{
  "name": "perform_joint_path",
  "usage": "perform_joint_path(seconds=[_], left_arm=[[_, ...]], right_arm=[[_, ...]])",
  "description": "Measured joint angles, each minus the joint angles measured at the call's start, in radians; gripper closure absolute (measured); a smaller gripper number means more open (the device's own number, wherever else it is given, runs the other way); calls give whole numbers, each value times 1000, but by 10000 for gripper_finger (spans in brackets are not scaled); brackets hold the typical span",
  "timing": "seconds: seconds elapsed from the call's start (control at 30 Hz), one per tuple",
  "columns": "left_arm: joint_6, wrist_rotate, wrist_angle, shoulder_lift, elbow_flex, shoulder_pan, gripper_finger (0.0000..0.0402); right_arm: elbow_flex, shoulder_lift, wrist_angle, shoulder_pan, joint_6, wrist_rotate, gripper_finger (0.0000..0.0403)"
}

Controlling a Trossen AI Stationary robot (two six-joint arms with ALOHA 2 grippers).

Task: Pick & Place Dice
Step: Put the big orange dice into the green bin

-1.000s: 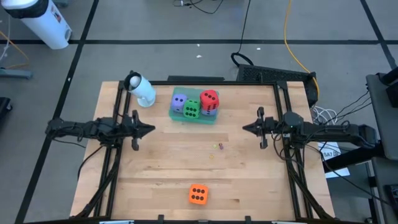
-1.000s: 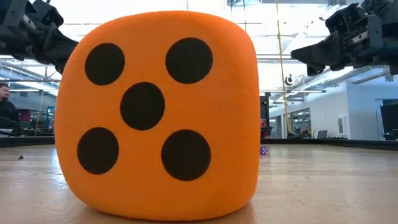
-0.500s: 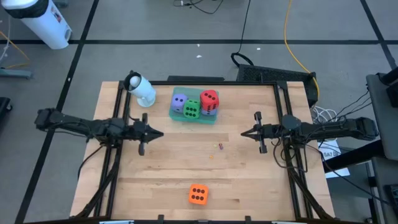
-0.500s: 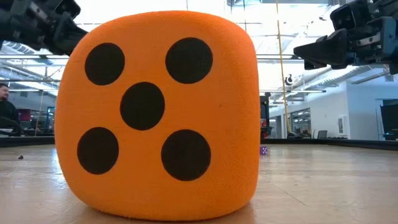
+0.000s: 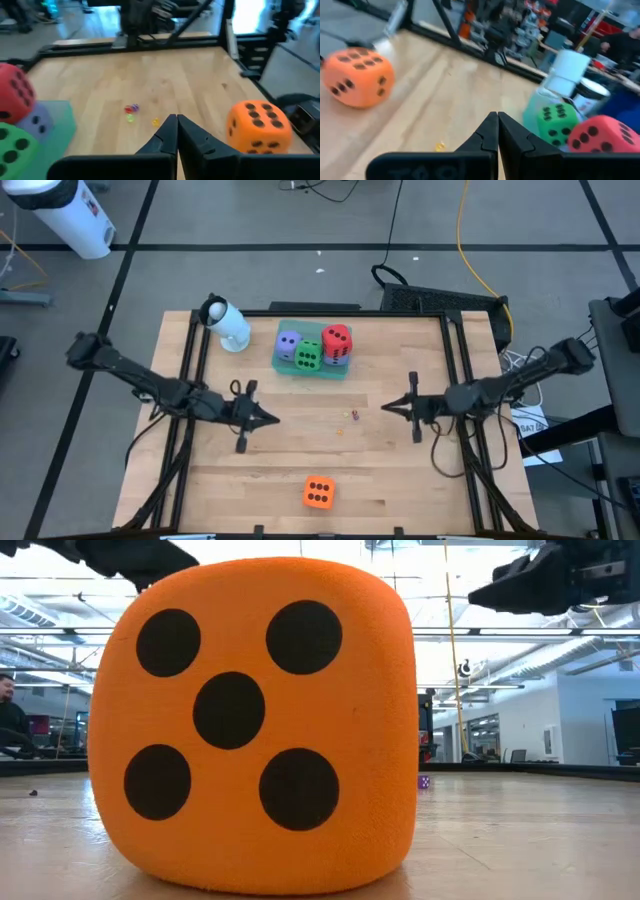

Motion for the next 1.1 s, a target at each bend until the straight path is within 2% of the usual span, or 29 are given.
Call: perform_joint_path(seconds=[0.1,0.17,0.2,0.3,0.37,0.43,0.67,0.73,0.87,1.0,1.1], left_arm=[[-45,-63,-12,40,15,-14,397],[-88,-65,-14,76,15,7,399],[-127,-39,-2,95,14,21,398],[-282,131,84,153,15,51,392],[-385,231,132,205,15,41,395],[-460,279,165,260,14,8,398],[-653,263,290,427,20,-142,398],[-680,236,295,469,51,-179,398],[-703,235,236,572,162,-215,398],[-663,267,146,673,307,-215,395],[-628,297,31,735,401,-203,393]], right_arm=[[46,74,-4,56,-12,118,403],[77,126,-1,76,9,151,403],[90,154,-1,83,27,156,403],[129,243,-1,96,112,155,403],[147,304,4,103,174,109,403],[157,362,19,112,220,24,403],[162,490,168,131,363,-210,403],[162,531,228,142,408,-236,403],[166,643,320,163,488,-235,403],[233,761,340,196,523,-238,403],[299,841,335,215,469,-324,403]])
